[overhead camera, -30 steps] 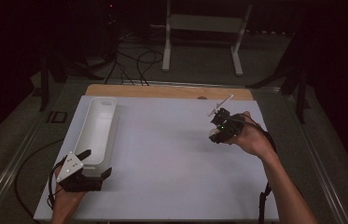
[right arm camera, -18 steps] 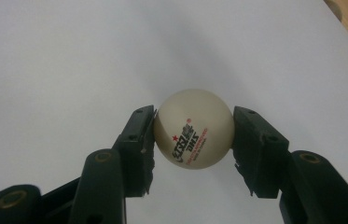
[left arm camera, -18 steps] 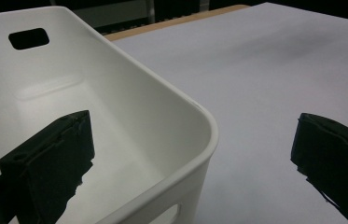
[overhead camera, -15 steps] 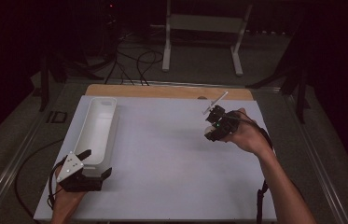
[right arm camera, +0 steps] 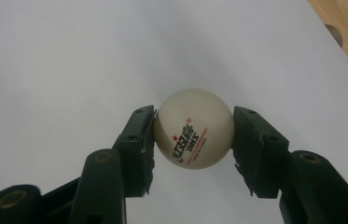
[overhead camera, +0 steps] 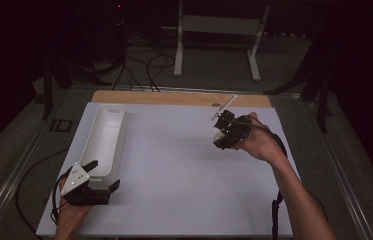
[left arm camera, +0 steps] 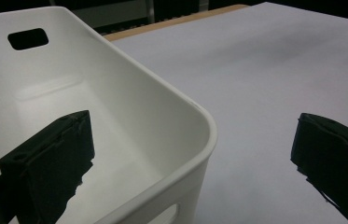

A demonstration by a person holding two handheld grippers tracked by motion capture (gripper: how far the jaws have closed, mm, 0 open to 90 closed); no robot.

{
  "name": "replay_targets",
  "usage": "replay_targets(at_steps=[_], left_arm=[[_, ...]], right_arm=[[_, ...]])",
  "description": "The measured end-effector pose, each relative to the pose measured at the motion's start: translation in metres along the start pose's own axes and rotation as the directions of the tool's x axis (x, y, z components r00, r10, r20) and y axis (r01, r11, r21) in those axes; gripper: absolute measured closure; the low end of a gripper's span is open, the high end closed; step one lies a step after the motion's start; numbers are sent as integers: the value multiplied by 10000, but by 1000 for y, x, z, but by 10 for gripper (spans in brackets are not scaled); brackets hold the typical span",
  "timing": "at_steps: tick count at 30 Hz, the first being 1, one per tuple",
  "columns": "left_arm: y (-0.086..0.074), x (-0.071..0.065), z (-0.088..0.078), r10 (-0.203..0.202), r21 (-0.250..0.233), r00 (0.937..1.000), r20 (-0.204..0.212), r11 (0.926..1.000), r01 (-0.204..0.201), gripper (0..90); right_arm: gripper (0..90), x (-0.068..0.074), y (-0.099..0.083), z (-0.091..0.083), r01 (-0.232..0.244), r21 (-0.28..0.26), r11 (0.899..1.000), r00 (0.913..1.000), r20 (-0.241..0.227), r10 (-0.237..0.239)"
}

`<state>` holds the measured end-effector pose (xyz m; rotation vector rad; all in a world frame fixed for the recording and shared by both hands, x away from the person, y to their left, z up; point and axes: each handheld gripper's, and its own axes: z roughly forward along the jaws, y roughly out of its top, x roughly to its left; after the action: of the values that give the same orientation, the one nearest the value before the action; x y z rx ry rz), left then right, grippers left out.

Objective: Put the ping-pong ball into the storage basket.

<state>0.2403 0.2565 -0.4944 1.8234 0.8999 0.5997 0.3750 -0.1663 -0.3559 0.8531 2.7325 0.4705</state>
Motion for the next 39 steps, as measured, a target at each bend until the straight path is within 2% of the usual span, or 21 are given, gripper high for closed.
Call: replay_targets(at_steps=[18,39], left_arm=[[0,0,0,18,5,10000,6,10000,-18,0],[0,0,0,35,12,10000,6,10000,-35,0]], right_arm=[[499,10,19,-2,454,-218,9987,9989,-117,-456],[499,18,32,-2,626,-371,9973,9976,-267,-636]])
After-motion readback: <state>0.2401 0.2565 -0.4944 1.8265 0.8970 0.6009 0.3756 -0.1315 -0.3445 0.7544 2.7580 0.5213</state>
